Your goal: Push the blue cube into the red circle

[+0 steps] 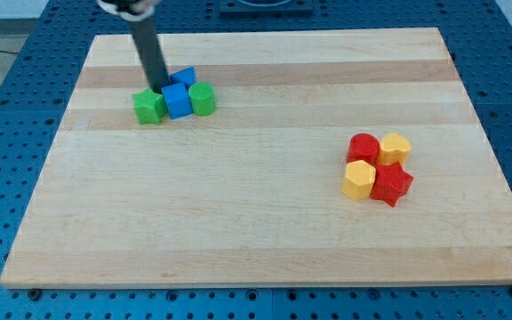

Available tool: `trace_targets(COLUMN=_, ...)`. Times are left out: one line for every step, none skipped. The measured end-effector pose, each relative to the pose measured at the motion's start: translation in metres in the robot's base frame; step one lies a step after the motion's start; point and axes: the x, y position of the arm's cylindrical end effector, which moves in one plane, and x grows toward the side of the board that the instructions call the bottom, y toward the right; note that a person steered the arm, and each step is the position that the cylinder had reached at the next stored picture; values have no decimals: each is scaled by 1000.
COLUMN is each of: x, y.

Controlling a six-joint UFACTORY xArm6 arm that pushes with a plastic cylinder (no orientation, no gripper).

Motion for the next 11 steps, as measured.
trace_targets(x=21, y=28)
trace_targets(x=41, y=-16)
trace_targets(x=60, y=-63)
trace_targets(x=113, y=-18)
trace_targets(x=120, y=-11)
trace_targets(x=94, y=-89)
trace_targets(x=58, y=-61)
trace_targets(x=85, y=32)
trace_targets(x=95, y=104)
trace_targets(x=72, y=52)
trace_targets(x=56, y=67)
